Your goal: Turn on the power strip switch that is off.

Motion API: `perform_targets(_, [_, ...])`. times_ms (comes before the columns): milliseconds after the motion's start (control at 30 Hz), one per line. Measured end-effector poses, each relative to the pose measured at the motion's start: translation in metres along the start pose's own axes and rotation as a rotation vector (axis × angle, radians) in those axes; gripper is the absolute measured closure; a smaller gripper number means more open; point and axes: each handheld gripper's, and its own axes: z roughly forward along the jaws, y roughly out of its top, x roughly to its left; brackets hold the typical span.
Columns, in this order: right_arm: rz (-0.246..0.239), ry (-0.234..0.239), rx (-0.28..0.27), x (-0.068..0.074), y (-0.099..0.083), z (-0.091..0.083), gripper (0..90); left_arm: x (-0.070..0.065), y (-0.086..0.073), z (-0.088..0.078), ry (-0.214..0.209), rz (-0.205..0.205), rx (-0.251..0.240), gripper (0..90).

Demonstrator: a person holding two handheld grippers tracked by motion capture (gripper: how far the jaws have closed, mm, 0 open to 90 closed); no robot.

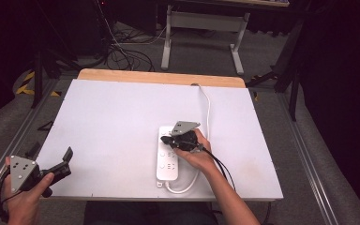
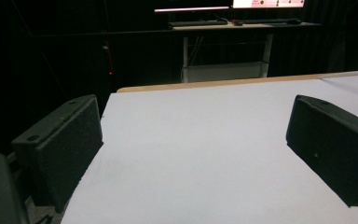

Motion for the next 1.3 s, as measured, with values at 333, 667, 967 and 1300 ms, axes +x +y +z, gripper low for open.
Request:
perform_targets(333, [0.011,0.001,0.010,0.000,0.000,0.000,90.0,0.000,0.000,0.000,0.001,0.009,0.003,4.2])
perform_targets(667, [0.006,-0.005,0.017,0.001,0.001,0.000,90.0,-0.001,0.000,0.001,-0.001,0.003,0.003,4.2])
perform_targets(967, [0.001,-0.024,0.036,0.004,0.003,0.001,90.0,-0.001,0.000,0.000,0.000,0.011,0.006,4.2])
perform_targets(1300, [-0.013,-0.067,0.078,0.011,0.008,0.004,90.0,-0.001,0.000,0.001,0.001,0.008,0.006,4.2])
